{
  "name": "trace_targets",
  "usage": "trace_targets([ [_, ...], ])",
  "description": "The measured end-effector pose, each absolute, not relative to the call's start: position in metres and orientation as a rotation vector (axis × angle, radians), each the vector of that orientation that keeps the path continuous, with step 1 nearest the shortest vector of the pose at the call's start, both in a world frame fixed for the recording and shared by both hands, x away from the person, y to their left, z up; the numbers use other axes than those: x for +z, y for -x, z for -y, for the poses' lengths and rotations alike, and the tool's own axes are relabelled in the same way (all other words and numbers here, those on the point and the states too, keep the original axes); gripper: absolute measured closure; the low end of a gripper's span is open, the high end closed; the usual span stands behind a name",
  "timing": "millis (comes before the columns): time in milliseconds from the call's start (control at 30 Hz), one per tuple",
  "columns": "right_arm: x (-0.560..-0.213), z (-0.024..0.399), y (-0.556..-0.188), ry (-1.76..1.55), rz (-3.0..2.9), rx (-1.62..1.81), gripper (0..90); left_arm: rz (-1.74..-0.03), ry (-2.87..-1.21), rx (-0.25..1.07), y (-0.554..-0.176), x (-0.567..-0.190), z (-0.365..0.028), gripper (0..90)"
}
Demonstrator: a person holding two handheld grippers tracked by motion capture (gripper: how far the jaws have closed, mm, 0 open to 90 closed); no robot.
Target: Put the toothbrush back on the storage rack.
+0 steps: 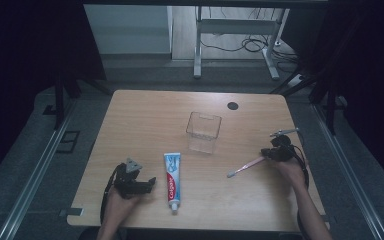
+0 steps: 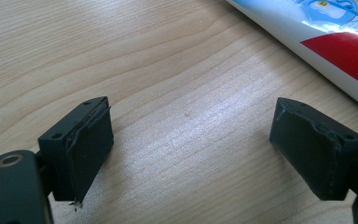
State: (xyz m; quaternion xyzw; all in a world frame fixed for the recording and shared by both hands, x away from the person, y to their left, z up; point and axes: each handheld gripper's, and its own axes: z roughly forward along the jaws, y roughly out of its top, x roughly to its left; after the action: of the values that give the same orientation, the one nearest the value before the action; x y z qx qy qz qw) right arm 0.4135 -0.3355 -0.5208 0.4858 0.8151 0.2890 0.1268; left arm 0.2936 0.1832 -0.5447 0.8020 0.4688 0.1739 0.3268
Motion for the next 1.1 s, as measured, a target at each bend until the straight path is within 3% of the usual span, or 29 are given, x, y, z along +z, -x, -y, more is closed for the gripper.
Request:
trace_targets([
  [1100, -0.519, 0.343, -0.31, -1.305, -2.517, 0.894, 86.4, -1.228, -2.1, 0.456, -0.294, -0.545, -0.183, 13.3],
])
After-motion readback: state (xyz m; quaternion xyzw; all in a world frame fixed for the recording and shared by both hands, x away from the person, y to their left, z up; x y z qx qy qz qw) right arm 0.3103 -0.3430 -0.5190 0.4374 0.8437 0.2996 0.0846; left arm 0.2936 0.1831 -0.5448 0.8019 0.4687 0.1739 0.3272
